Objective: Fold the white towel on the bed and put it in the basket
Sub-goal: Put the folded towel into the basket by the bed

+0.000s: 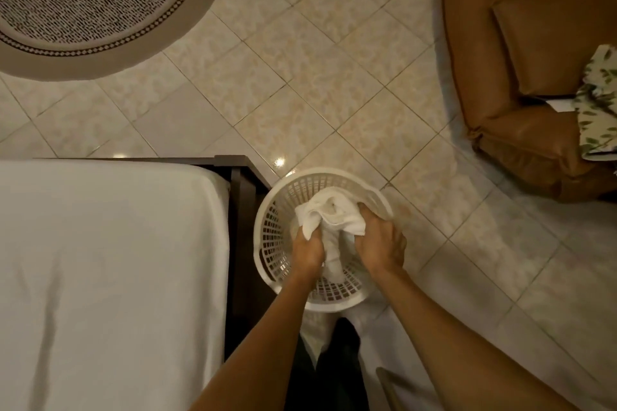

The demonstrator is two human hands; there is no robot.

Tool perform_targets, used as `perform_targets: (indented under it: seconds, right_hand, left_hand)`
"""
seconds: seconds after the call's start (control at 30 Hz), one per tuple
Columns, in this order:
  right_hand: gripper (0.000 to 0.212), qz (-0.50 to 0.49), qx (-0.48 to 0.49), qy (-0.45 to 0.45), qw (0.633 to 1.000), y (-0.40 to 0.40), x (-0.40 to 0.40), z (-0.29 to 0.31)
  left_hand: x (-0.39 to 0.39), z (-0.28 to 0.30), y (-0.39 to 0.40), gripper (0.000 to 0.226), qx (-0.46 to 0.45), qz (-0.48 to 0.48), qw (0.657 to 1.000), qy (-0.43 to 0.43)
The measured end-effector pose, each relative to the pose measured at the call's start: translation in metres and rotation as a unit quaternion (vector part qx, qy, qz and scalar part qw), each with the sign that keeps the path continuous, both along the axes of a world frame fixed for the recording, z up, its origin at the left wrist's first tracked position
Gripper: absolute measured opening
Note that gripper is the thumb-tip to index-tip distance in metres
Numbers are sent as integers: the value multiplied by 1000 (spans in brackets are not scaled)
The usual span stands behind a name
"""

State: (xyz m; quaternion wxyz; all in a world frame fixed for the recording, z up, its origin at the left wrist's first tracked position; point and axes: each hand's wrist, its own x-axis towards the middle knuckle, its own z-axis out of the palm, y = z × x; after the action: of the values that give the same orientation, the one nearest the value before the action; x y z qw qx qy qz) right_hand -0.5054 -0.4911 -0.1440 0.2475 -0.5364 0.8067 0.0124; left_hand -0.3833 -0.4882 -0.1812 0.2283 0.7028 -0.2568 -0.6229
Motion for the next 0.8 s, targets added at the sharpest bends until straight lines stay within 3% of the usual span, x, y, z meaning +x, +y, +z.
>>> perform_targets:
  seconds: [0.1, 0.17, 0.33, 0.47, 0.57, 0.63, 0.7, 0.73, 0.8]
  right_hand:
    - [55, 59, -19, -16, 998, -3, 6, -35]
    - [57, 120, -20, -6, 993, -4, 9, -60]
    - [58, 224, -19, -1, 974, 6, 10, -126]
    - [63, 309, 32, 24, 950, 29, 9, -172]
    - [66, 322, 108, -17, 941, 47, 10, -193]
    - [74, 327, 172, -10, 929, 62, 7, -204]
    - [77, 318, 197, -16, 927, 74, 8, -211]
    - [74, 300, 209, -39, 930, 78, 10, -211]
    - [65, 243, 226, -92, 939, 75, 15, -207]
  left_hand:
    - [-1, -34, 5, 25, 86, 146, 975, 144]
    - [3, -57, 6, 30, 114, 206, 948, 217]
    - [24, -110, 19, 34, 164, 259, 909, 283]
    - [34, -142, 42, 35, 233, 274, 903, 237]
    - [36, -164, 52, 40, 262, 292, 904, 170]
    - [33, -177, 50, 56, 265, 282, 913, 131]
    - [29, -182, 48, 86, 274, 208, 934, 92]
    - [26, -180, 48, 90, 265, 156, 950, 52]
    - [25, -176, 45, 70, 193, 15, 977, -86]
